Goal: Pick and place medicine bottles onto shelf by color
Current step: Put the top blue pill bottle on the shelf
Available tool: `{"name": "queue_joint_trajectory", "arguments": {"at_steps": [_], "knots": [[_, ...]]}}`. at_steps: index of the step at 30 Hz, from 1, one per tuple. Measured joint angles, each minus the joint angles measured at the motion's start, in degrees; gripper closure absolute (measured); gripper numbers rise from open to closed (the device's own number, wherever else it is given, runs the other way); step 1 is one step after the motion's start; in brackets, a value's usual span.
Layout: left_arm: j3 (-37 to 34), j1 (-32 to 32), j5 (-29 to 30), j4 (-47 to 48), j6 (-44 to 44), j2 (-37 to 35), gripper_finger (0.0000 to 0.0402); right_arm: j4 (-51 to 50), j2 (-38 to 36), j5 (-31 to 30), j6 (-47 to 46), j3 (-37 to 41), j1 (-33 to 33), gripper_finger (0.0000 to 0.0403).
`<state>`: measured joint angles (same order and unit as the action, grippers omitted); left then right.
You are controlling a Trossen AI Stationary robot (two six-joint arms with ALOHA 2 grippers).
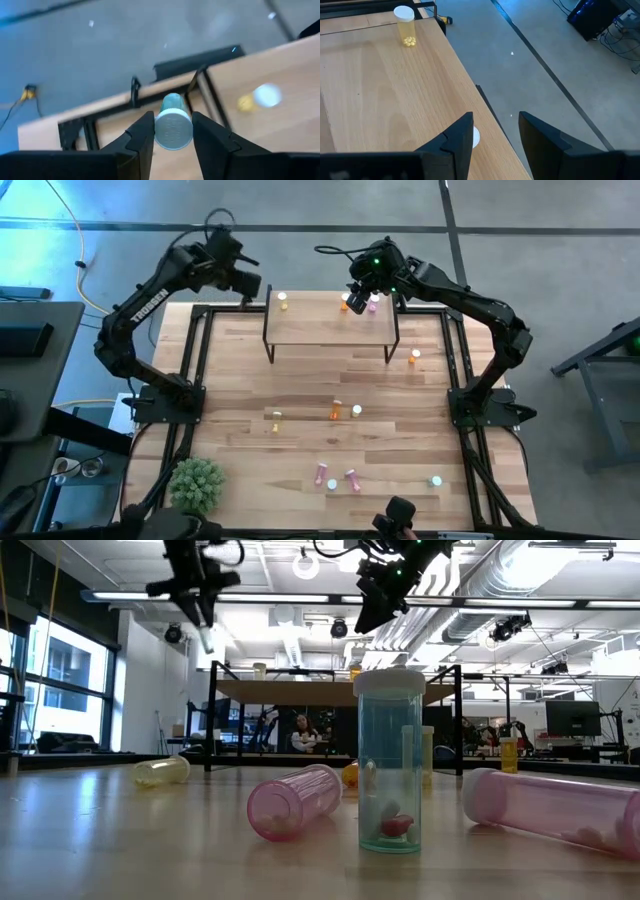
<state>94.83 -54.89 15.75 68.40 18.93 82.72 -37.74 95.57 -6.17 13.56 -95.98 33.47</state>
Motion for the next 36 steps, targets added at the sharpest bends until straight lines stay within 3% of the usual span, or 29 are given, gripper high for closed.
{"name": "queue_joint_trajectory", "arguments": {"at_steps": [11,20,29,36], "knots": [[14.42,1.58,-0.34,0.30,-6.80,2.54,0.0293,0.00,-0.05,-0.04,0.00,0.00,0.02,0.0253],[24.31,5.98,-3.16,2.35,-10.21,10.61,0.0293,-4.68,-0.48,-5.07,-0.62,-5.38,0.00,0.0253],[36.18,9.54,-3.74,8.50,-11.66,20.15,0.0293,-9.25,-0.50,-5.35,-1.70,-8.98,0.02,0.0253],[38.05,12.64,-7.86,8.75,-11.66,25.39,0.0293,-11.37,-0.48,-5.61,-3.22,-9.01,0.02,0.0253]]}}
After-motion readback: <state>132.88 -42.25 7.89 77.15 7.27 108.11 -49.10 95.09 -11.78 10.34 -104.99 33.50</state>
